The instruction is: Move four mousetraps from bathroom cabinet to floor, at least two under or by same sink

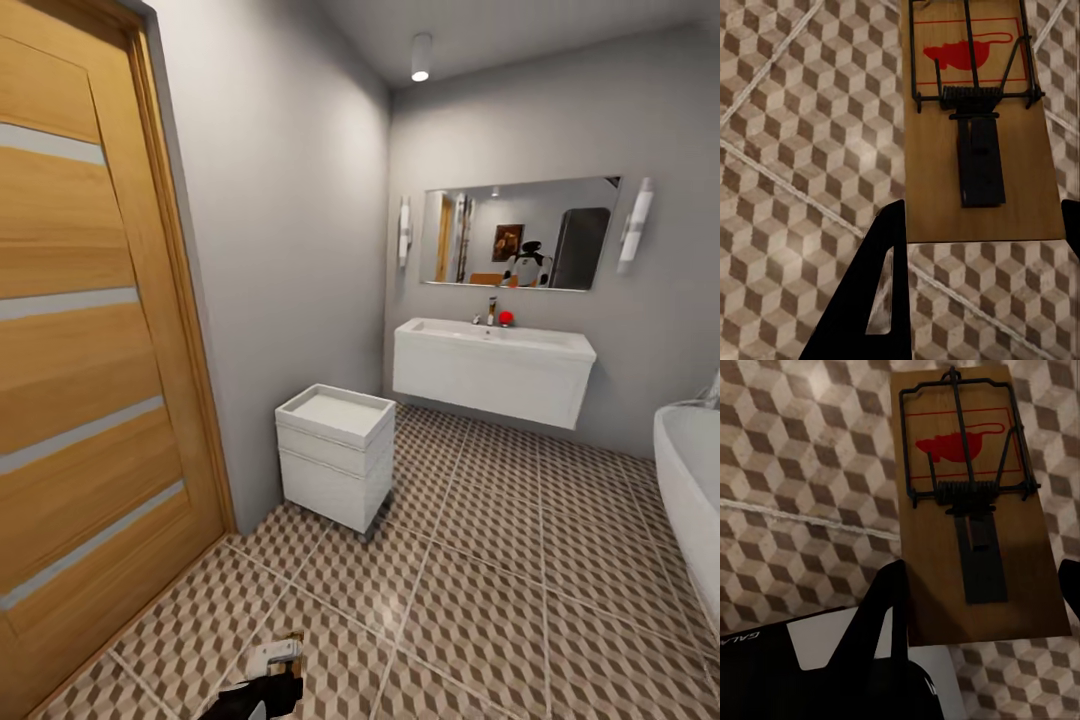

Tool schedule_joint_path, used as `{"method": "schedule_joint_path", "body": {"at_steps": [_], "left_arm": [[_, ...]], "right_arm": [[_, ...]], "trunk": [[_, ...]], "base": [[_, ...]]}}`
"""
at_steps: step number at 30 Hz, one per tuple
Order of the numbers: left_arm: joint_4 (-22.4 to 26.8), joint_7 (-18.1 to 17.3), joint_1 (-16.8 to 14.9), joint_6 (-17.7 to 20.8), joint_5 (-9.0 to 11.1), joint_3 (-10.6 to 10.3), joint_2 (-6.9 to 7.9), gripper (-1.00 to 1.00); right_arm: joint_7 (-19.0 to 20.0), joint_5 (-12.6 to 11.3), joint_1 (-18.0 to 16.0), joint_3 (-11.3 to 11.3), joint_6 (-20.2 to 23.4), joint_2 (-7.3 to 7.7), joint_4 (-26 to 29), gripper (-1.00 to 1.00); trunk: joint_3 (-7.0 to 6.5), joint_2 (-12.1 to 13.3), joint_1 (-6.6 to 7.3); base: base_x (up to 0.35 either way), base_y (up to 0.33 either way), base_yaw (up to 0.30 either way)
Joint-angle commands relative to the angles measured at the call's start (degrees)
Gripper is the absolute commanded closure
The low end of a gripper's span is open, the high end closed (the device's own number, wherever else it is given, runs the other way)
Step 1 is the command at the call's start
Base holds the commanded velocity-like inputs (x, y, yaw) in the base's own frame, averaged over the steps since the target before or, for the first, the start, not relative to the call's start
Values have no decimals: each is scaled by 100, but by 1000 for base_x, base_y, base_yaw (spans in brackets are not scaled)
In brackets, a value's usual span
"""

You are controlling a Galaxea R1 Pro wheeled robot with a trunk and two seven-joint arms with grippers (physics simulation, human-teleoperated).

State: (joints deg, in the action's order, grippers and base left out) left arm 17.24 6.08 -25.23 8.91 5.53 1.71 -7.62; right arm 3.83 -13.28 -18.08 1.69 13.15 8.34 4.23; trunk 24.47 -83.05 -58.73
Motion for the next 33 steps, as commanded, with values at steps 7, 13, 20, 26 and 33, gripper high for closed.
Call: {"method": "schedule_joint_path", "body": {"at_steps": [7, 13, 20, 26, 33], "left_arm": [[16, 25, 1, 56, 53, 14, -3, 100], [16, 25, 1, 65, 53, 14, -4, 100], [17, 25, 1, 67, 53, 14, -6, 100], [16, 25, 1, 74, 53, 12, -10, 100], [21, 30, 1, 51, 47, 12, -10, 100]], "right_arm": [[54, -26, -2, 15, 29, 1, 8, 100], [56, -26, -2, 15, 29, 1, 8, 100], [57, -26, -2, 15, 29, 1, 8, 100], [57, -26, -2, 15, 29, 1, 8, 100], [48, -26, -2, 15, 34, -5, 8, 100]], "trunk": [[-8, -3, 0], [-20, -3, 0], [-34, -3, 0], [-46, -3, 0], [-58, -3, 0]], "base": [[0, 0, -292], [0, 0, -292], [0, 0, -292], [0, 0, -292], [35, 0, -267]]}}
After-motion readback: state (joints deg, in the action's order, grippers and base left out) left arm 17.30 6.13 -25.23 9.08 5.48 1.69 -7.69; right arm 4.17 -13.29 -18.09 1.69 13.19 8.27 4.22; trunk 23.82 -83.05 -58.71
